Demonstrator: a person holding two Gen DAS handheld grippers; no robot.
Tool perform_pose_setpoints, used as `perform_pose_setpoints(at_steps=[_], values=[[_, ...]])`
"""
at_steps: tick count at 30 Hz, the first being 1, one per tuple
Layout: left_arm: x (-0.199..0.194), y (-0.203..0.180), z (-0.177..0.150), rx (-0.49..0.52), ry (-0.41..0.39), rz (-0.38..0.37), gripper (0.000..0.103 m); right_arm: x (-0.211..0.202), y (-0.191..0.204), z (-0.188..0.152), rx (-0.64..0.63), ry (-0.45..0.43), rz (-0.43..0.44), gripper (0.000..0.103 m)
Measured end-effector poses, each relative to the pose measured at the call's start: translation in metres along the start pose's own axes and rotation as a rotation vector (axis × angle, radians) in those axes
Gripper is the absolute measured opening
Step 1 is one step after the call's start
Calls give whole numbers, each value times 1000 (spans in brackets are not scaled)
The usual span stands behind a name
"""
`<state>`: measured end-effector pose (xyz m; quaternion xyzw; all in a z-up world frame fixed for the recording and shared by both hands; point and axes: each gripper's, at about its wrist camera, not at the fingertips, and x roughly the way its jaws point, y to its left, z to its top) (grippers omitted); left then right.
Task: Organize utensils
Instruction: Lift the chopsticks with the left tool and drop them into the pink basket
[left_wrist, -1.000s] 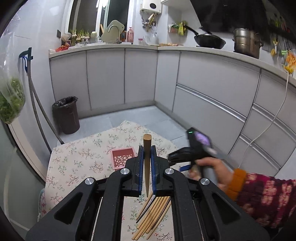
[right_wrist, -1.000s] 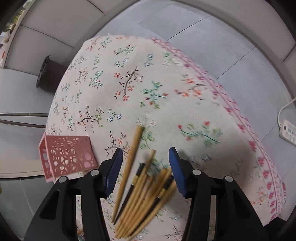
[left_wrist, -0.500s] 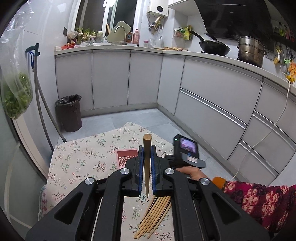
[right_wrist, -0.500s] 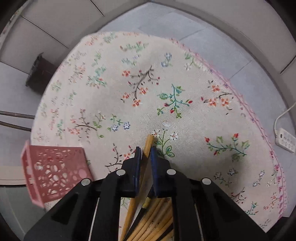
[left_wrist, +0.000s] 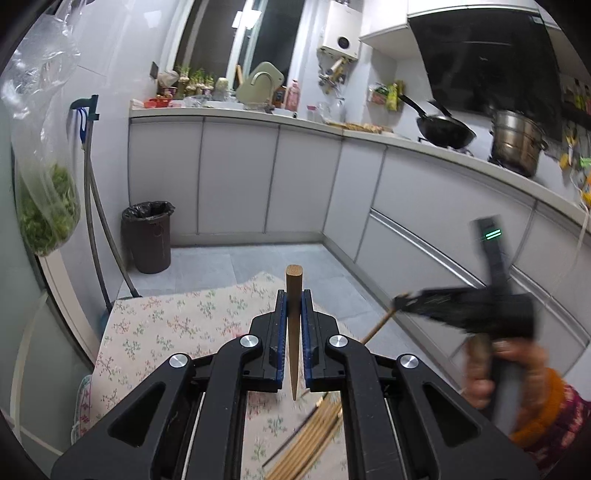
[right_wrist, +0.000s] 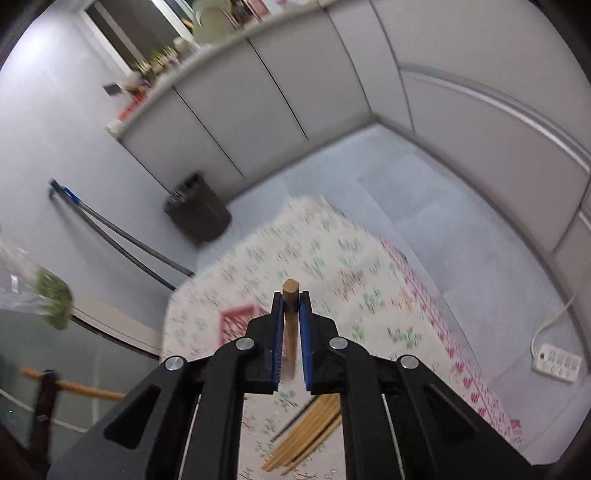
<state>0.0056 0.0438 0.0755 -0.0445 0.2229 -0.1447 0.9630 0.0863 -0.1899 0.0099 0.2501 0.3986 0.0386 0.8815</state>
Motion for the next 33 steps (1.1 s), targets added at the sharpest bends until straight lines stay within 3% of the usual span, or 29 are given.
perform_pose_setpoints(at_steps=[7, 10, 15, 16, 18, 23, 27, 33], values=[[37, 20, 22, -72, -25, 49, 7, -42, 32, 33, -76, -141, 73, 9], [58, 33, 25, -90, -20, 86, 7, -29, 43, 39, -97, -161, 96, 9], [98, 49, 12, -107, 21, 72, 7, -1, 63, 42, -130, -163, 116, 8], [107, 50, 7, -105, 66, 69, 9, 7, 66, 42, -134, -156, 118, 8], [116, 55, 1, -114, 111, 73, 25, 20, 70, 41, -140, -136, 119, 8], [87, 63, 13, -158, 28, 76, 28, 38, 78, 42, -148, -131, 123, 8], [59, 67, 27, -185, -49, 76, 43, 52, 86, 41, -176, -143, 100, 8], [54, 70, 33, -193, -48, 85, 44, 76, 87, 25, -185, -74, 83, 12]])
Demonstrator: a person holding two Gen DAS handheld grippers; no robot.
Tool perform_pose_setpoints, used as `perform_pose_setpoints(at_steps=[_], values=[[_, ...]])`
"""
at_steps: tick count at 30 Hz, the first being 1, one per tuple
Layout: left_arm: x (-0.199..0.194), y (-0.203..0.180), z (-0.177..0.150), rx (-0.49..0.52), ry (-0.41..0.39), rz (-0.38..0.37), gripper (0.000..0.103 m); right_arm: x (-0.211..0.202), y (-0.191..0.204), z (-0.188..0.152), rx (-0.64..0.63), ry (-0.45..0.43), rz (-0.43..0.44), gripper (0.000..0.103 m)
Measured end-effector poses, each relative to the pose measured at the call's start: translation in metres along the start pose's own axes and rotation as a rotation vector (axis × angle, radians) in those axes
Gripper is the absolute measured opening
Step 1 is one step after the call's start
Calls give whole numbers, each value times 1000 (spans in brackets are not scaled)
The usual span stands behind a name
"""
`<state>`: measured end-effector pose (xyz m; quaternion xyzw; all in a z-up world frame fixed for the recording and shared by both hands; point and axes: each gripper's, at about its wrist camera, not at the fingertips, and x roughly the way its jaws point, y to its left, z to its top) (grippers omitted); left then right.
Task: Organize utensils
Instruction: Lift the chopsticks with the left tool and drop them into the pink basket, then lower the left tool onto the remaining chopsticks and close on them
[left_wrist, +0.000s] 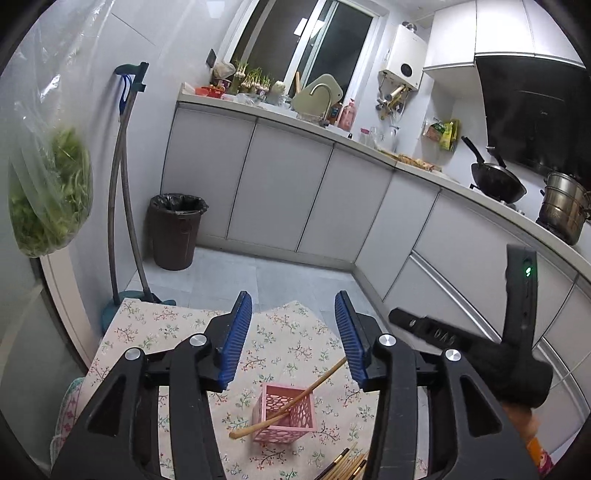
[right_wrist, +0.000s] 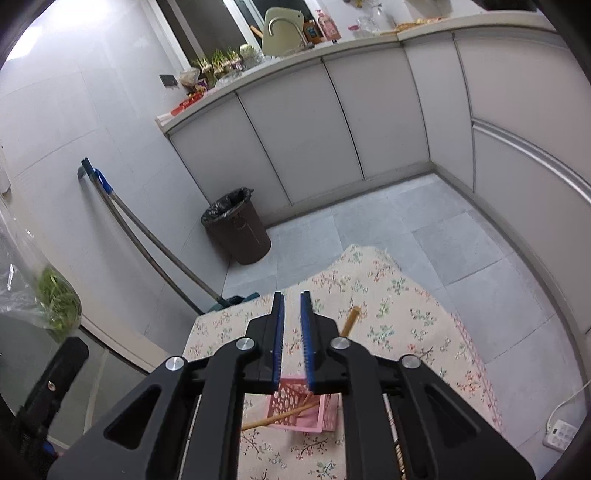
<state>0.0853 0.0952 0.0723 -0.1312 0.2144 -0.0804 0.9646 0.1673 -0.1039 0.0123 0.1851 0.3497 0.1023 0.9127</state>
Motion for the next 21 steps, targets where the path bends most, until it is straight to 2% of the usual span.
perform_pose_setpoints(at_steps=[3, 5, 6, 8, 9, 11, 13, 15, 16, 21], values=[[-2, -4, -2, 12, 7, 7, 44, -1, -4, -7, 2, 8, 1, 18], [-5, -7, -3, 23, 2, 8, 46, -6, -7, -10, 1, 1, -5, 32], [-8, -9, -2, 28, -1, 5, 51, -11, -12, -11, 9, -4, -10, 42], [-12, -12, -4, 36, -12, 2, 60, -18, -17, -14, 16, -11, -25, 43], [-15, -16, -5, 43, -17, -1, 64, -21, -21, -16, 14, -12, -38, 49], [-18, -26, -9, 70, -8, -11, 67, -27, -28, -22, 12, -15, -63, 65], [-19, -36, -14, 106, 4, -15, 77, -36, -40, -31, 26, -36, -104, 89], [-23, -47, -25, 138, 2, -15, 93, -43, -51, -41, 21, -50, -167, 94], [-24, -53, -30, 153, 8, -20, 96, -46, -55, -44, 8, -51, -198, 96], [-13, -83, -55, 260, 126, -43, 96, -54, -83, -69, -57, -33, -357, 96]])
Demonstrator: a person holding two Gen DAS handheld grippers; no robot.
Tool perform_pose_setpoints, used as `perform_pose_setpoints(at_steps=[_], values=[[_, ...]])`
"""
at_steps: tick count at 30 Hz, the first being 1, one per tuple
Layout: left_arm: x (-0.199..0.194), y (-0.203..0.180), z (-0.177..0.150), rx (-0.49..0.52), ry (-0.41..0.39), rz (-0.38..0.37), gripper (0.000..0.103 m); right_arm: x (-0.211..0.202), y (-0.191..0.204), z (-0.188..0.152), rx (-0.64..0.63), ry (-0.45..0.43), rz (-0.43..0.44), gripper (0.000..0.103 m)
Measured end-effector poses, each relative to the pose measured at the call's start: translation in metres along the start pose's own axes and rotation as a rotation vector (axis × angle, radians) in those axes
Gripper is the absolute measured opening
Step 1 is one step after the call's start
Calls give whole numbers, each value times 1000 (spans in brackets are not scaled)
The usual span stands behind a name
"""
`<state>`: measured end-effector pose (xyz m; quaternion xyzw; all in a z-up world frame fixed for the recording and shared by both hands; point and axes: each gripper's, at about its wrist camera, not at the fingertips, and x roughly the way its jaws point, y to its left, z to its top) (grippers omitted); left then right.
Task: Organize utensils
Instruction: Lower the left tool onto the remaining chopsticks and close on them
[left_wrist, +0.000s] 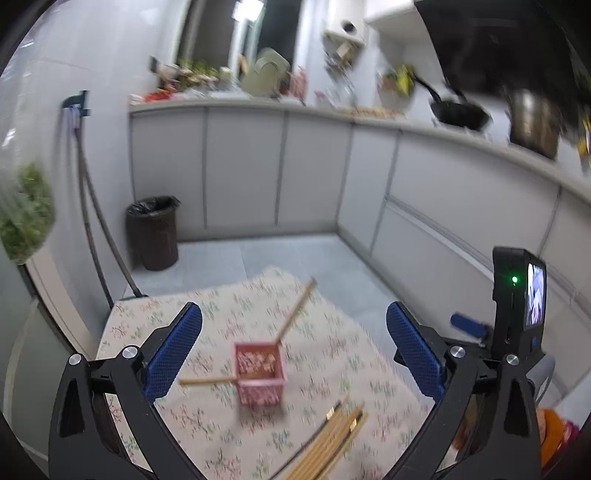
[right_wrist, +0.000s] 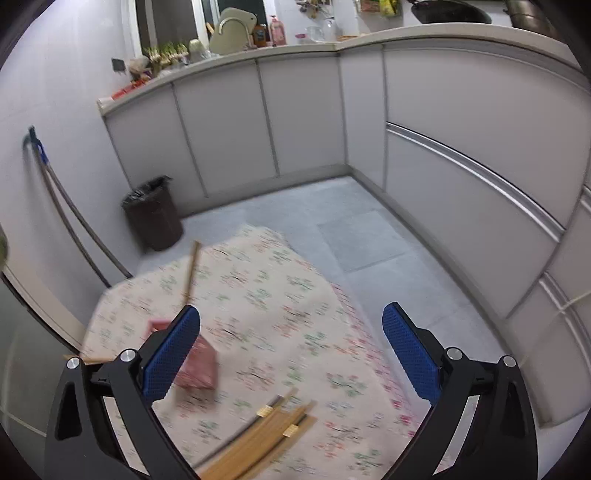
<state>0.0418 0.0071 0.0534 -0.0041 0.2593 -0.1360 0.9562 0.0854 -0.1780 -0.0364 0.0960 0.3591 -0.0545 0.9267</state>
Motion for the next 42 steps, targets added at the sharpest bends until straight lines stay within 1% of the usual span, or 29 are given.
perform_pose_setpoints(at_steps=[4, 5, 7, 8, 10, 12, 14, 15, 17, 19, 20, 21, 22, 23, 24, 25, 27, 28, 29, 30, 34, 38, 40, 42], values=[[19, -20, -14, 56, 96, -35, 96, 10, -37, -30, 29, 70, -79, 96], [25, -24, -17, 60, 116, -46, 96, 14, -46, -39, 41, 98, -101, 96], [38, -31, -25, 72, 172, -77, 96, 25, -71, -62, 88, 195, -153, 96], [48, -36, -28, 82, 214, -97, 96, 30, -84, -74, 129, 252, -163, 96], [65, -41, -38, 100, 296, -128, 96, 37, -106, -94, 208, 336, -162, 96], [95, -53, -54, 127, 424, -153, 96, 45, -121, -112, 273, 415, -152, 96], [123, -62, -71, 153, 530, -150, 96, 52, -126, -122, 294, 466, -136, 96], [142, -68, -81, 169, 590, -140, 96, 52, -126, -123, 289, 471, -137, 96], [163, -70, -94, 170, 651, -134, 96, 49, -127, -122, 285, 455, -149, 96], [185, -69, -104, 148, 711, -145, 96, 47, -131, -122, 298, 456, -139, 96], [194, -68, -107, 140, 734, -147, 93, 49, -133, -123, 307, 470, -127, 96], [205, -68, -112, 132, 762, -151, 87, 51, -134, -126, 312, 483, -116, 96], [214, -68, -114, 129, 786, -156, 84, 54, -134, -128, 314, 500, -102, 96], [221, -68, -117, 132, 808, -154, 73, 56, -134, -127, 314, 512, -91, 96], [230, -68, -121, 143, 830, -145, 61, 58, -134, -128, 313, 524, -77, 96], [236, -68, -124, 151, 844, -138, 56, 60, -133, -129, 313, 534, -66, 96], [246, -68, -128, 176, 859, -105, 43, 61, -134, -130, 318, 546, -55, 96], [249, -69, -129, 190, 864, -89, 39, 62, -136, -130, 325, 546, -56, 96], [252, -69, -131, 203, 869, -77, 31, 62, -138, -130, 334, 547, -55, 96], [255, -69, -133, 216, 875, -64, 28, 63, -139, -130, 342, 550, -51, 96], [261, -67, -141, 243, 891, -29, 27, 68, -141, -133, 368, 579, -21, 96], [265, -62, -147, 236, 908, -30, 27, 68, -137, -133, 365, 581, -12, 96], [268, -59, -148, 240, 907, -21, 26, 68, -137, -132, 362, 578, -13, 96], [272, -58, -154, 248, 919, -20, 20, 69, -137, -132, 362, 579, -16, 96]])
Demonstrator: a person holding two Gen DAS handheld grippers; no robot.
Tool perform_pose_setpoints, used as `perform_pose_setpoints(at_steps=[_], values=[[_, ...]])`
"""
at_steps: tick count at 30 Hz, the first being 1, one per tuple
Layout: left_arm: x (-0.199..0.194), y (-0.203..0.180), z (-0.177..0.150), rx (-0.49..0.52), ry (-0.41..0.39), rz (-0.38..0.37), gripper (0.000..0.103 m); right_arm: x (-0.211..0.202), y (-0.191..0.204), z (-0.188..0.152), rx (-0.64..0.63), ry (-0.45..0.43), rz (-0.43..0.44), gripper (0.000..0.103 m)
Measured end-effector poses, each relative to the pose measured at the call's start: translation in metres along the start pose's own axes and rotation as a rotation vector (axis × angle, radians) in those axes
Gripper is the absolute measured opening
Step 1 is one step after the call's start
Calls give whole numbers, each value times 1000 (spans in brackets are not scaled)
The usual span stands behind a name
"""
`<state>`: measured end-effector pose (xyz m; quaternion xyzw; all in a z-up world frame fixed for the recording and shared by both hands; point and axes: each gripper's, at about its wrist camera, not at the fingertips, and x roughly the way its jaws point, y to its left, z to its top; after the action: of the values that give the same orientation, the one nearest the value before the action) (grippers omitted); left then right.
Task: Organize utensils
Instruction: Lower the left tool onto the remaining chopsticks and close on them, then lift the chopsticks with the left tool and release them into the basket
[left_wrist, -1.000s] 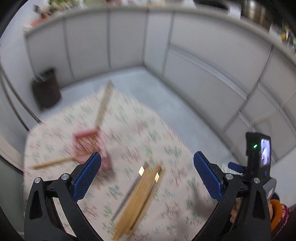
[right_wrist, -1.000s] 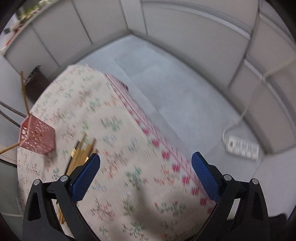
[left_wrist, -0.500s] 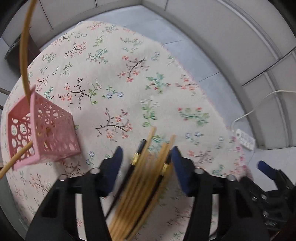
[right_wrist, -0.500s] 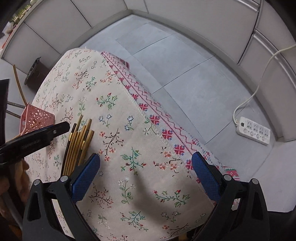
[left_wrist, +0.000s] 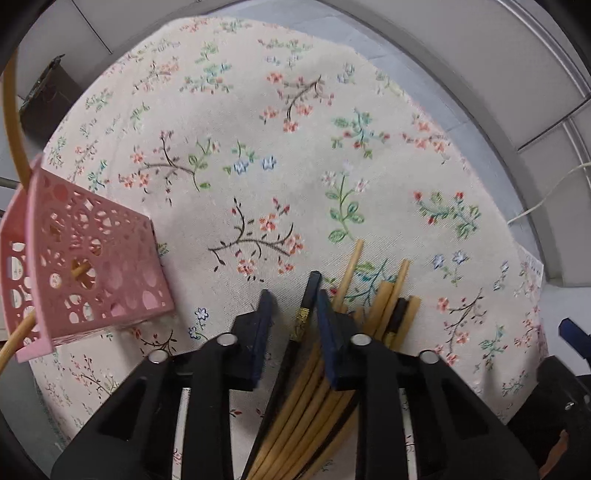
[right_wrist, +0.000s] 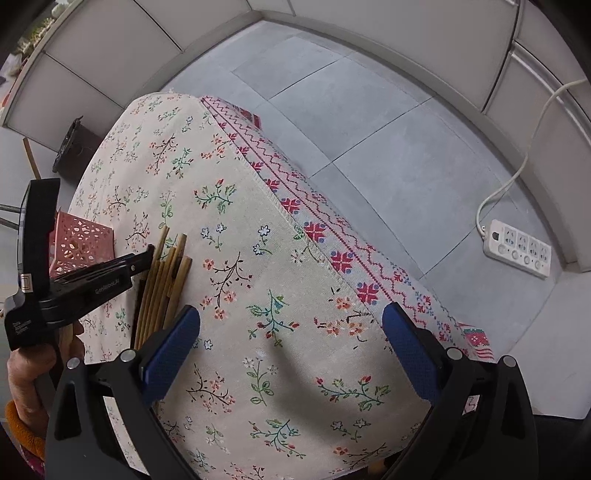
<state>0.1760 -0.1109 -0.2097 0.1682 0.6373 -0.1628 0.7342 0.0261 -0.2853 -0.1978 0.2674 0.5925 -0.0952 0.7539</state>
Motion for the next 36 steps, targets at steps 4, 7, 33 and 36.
perform_pose_setpoints(at_steps=[4, 7, 33, 36], values=[[2, 0, -5, 2, -8, -22, 11, 2, 0, 1, 16, 2, 4, 96], [-2, 4, -18, -50, -40, -44, 11, 5, 5, 1, 25, -2, 3, 96], [-146, 34, -158, -159, -407, -122, 7, 77, 106, 3, -77, 65, -7, 20], [-149, 33, -160, -159, -417, -121, 7, 78, 107, 2, -87, 52, -32, 14]])
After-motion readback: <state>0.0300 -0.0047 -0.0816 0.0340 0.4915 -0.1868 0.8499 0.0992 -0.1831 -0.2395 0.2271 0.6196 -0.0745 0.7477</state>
